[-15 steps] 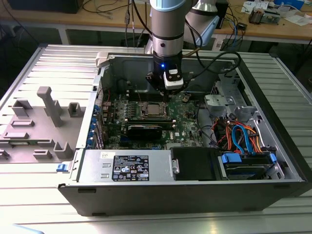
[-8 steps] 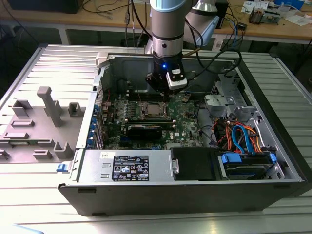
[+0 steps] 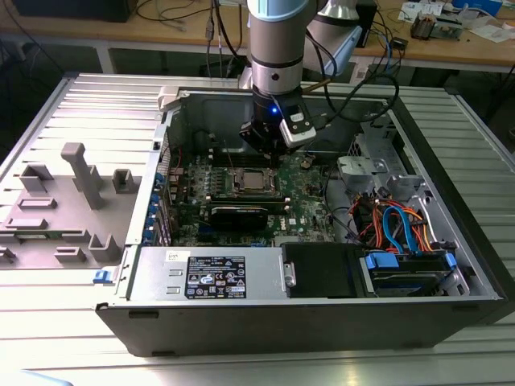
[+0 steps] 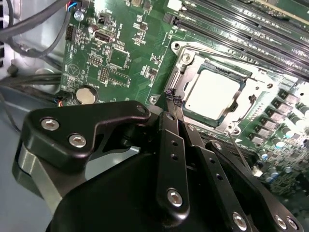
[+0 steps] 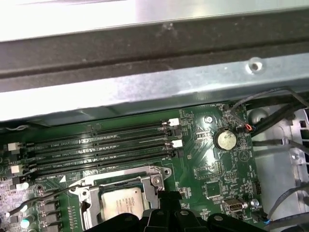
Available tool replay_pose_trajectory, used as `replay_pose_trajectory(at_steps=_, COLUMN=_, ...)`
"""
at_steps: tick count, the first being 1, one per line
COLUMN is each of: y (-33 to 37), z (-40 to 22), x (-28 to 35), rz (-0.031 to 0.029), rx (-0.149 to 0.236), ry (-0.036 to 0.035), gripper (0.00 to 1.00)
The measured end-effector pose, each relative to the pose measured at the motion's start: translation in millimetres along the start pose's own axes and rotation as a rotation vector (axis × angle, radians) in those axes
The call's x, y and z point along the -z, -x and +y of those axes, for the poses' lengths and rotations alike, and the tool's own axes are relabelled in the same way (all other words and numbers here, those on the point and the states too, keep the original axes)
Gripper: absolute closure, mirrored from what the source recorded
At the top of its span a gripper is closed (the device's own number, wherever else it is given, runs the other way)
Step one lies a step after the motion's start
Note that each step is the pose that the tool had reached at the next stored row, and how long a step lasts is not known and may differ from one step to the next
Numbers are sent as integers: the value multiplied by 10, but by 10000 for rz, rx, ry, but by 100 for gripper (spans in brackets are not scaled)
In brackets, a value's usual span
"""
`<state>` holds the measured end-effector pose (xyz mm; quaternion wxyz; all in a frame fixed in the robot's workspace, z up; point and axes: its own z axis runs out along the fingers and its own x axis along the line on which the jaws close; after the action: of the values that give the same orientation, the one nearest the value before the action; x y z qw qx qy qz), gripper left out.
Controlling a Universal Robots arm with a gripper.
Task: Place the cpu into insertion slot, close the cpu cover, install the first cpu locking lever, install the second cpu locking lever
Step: 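Close the cpu cover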
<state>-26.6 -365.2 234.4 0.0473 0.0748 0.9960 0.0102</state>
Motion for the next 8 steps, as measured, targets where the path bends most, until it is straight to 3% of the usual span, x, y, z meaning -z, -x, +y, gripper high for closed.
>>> replay_pose_trajectory(at_steps=5, y=1, z=-1, x=0, rz=20, rx=15, ry=-1, gripper=89)
replay_pose_trajectory(at_steps=7, y=0, z=-1, x=-3, rz=287, rx=30, ry=-43, gripper=89)
replay_pose_trajectory(at_steps=8, y=-1, z=-1, x=-3, rz=288, rx=30, ry=-42, gripper=89)
